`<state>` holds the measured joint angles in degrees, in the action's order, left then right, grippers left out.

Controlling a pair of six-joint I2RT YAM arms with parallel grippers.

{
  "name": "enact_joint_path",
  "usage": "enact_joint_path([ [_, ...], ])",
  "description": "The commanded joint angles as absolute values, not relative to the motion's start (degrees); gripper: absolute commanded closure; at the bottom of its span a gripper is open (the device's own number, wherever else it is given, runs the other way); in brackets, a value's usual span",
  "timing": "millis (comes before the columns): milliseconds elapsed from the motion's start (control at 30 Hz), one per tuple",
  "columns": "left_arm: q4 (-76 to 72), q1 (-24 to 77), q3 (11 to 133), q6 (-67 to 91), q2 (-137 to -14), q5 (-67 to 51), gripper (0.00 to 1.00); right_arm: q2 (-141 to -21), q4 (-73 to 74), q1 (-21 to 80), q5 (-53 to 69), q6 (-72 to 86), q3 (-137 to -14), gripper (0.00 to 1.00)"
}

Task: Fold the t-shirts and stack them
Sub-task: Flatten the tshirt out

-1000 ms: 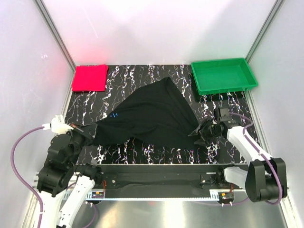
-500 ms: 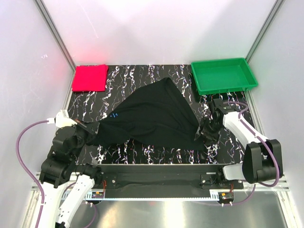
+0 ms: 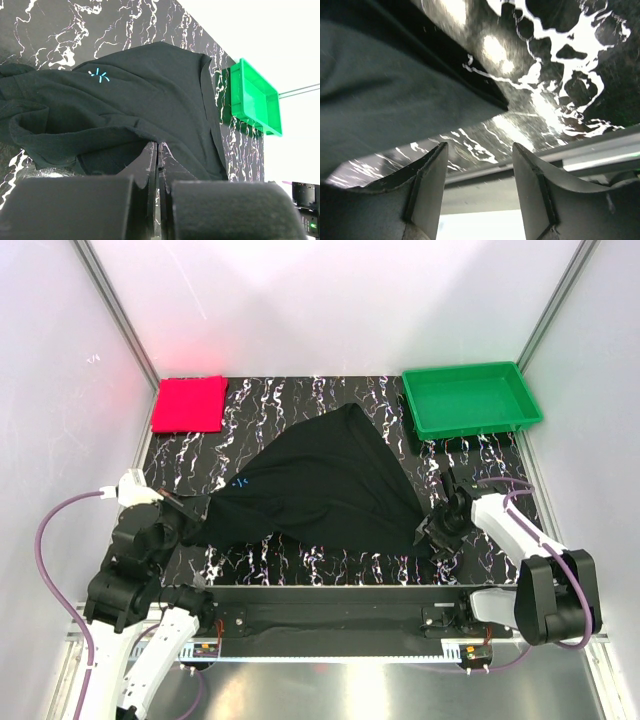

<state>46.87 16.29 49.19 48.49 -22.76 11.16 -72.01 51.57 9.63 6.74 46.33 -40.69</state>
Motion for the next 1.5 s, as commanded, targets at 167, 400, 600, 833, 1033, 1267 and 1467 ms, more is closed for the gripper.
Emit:
enact_joint_path([
  [167, 43.86, 16.35, 52.73, 47.29, -24.17, 11.16, 1.0, -73.57, 46.59, 9.4, 1.58, 56.95, -38.15, 0.4],
  [400, 43.95, 16.43, 53.79, 46.05, -24.96, 10.99, 1.0, -74.97, 45.09, 9.32, -2.1, 58.62, -38.93, 0.41],
  [600, 43.86, 16.35, 54.4, 45.97, -25.49, 10.9, 1.0, -78.21, 43.51, 9.49, -2.29, 58.97, -40.25, 0.43],
  [833, 43.95, 16.35, 55.11, 45.53, -25.49, 11.16, 1.0, -77.61, 42.72, 9.58, -3.68, 61.08, -39.64, 0.44],
  [1033, 44.03, 16.43, 55.19, 45.62, -25.49, 11.34, 1.0, -80.59, 39.73, 9.67, -4.57, 63.1, -39.2, 0.49],
  [1267, 45.08, 16.35, 55.9, 45.62, -24.52, 12.13, 1.0, -79.81, 37.27, 9.67, -3.17, 62.93, -37.88, 0.8],
  [1467, 45.0, 16.35, 60.2, 42.63, -26.62, 14.76, 1.0, -77.44, 37.44, 9.67, -0.97, 58.38, -41.74, 0.93],
])
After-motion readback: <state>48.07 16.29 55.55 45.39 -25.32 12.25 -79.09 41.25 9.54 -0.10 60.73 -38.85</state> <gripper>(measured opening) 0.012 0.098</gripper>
